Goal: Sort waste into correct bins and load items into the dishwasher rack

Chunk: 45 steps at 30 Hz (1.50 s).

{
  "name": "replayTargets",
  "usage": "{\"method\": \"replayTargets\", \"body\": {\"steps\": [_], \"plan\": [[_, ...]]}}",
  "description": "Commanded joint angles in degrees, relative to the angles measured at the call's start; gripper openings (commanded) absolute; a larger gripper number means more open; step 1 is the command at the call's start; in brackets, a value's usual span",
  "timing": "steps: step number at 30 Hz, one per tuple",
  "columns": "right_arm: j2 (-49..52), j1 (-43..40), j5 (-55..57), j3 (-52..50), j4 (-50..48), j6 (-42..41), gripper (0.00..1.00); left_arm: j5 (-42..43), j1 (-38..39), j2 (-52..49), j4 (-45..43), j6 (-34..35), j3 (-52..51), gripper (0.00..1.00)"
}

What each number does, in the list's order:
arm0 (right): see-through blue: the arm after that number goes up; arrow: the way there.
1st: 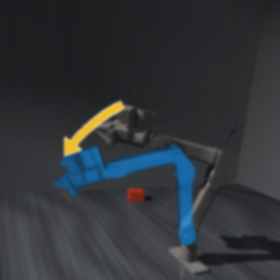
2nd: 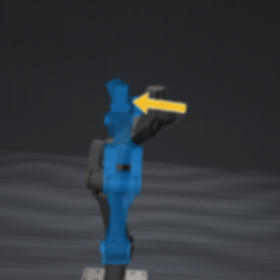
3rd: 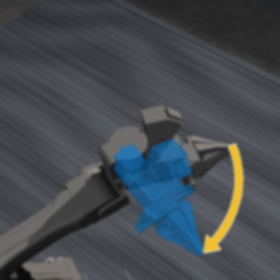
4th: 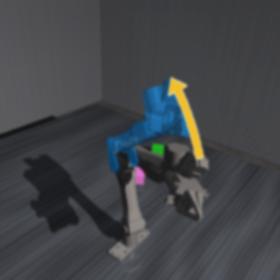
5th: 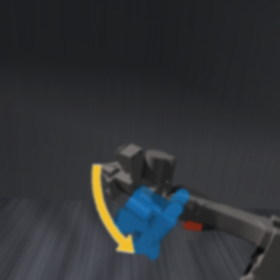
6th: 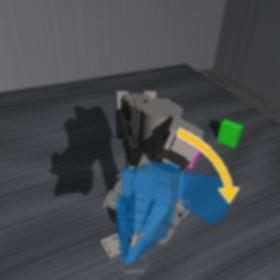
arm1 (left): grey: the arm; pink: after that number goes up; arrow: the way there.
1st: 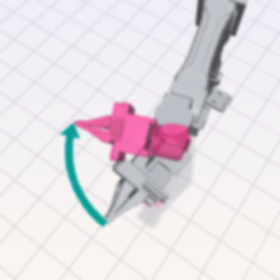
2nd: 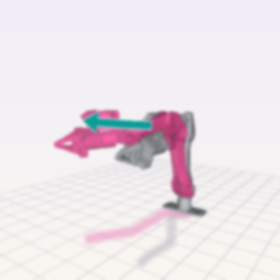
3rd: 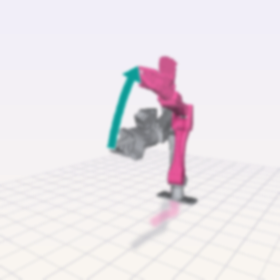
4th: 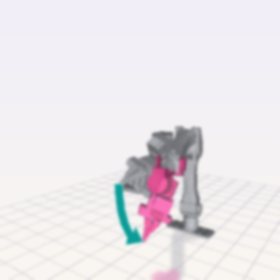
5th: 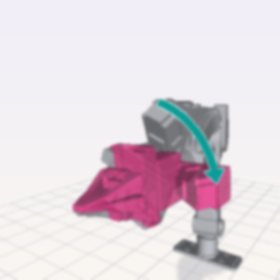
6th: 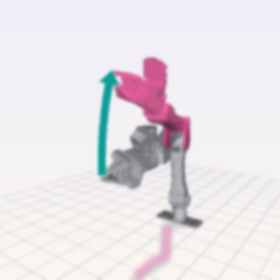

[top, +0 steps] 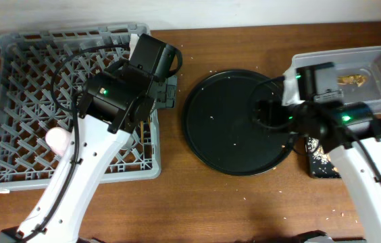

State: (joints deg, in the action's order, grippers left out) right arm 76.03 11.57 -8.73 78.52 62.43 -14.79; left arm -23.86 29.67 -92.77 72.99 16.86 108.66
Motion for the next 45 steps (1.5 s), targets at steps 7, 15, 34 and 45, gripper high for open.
{"method": "replayTargets", "body": {"steps": [7, 15, 34, 45], "plan": [[-14.2, 10.2, 15.0, 0.2, 0.6, -3.9, 0.99, 0.3, 0.1, 0.5, -0.1, -0.7, 0.6, 0.99], [-34.6, 10.2, 14.6, 0.2, 3.3, -3.5, 0.99, 0.3, 0.1, 0.5, -0.1, -0.7, 0.6, 0.99], [-74.8, -9.5, 11.5, -69.8, -49.4, 8.4, 0.98, 0.3, 0.1, 0.5, -0.1, -0.7, 0.6, 0.99], [-75.7, -9.4, 11.5, -78.2, -58.0, 8.4, 0.98, 0.3, 0.1, 0.5, -0.1, -0.7, 0.6, 0.99]]}}
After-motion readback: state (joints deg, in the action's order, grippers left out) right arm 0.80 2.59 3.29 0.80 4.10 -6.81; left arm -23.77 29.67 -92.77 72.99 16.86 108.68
